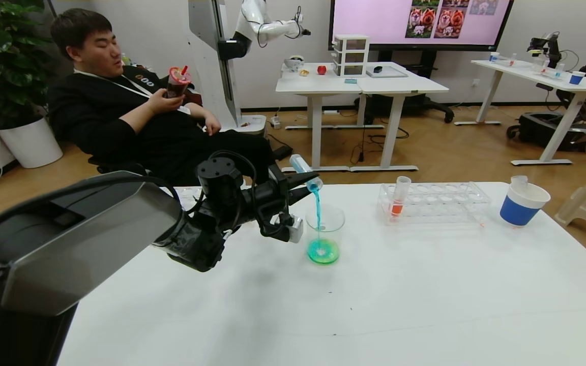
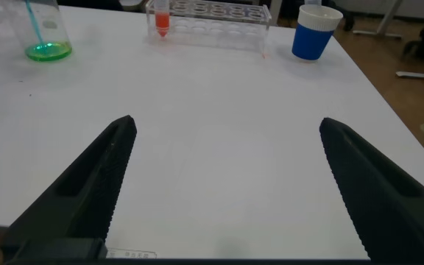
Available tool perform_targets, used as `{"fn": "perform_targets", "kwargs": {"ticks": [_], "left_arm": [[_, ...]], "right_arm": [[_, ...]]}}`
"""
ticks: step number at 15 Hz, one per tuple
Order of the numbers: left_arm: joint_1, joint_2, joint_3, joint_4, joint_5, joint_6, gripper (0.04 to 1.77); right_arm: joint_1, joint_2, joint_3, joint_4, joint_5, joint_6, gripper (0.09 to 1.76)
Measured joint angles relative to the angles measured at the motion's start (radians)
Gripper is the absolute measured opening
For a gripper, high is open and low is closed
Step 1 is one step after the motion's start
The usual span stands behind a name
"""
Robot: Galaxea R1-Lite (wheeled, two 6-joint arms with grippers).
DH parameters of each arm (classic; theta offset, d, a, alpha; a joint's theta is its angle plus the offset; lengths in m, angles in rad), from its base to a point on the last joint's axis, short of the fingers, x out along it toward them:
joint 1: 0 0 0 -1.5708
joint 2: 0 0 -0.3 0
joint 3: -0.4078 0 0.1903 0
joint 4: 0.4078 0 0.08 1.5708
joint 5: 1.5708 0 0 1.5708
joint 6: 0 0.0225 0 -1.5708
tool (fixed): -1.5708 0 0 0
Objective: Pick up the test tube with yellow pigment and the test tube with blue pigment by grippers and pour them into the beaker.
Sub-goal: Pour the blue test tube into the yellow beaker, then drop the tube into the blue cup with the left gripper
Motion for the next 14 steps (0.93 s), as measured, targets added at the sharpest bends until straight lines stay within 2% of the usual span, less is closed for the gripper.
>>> {"fn": "perform_targets", "kwargs": {"ticks": [6,9,12,14], "left_arm": [[-0.015,0.0,0.01,0.001,-0.001,0.088,0.5],[-0.025,-0.001,0.022,0.002,0.0,0.089,0.5],[-0.032,-0.008,0.02,0.003,0.001,0.029,0.5],[-0.047,-0.022,0.023,0.0,0.006,-0.096,0.5]], "right_arm": [[0.0,0.0,0.0,0.0,0.0,0.0,1.74],[0.0,0.0,0.0,0.0,0.0,0.0,1.74],[0.0,0.0,0.0,0.0,0.0,0.0,1.74],[0.0,0.0,0.0,0.0,0.0,0.0,1.74]]}}
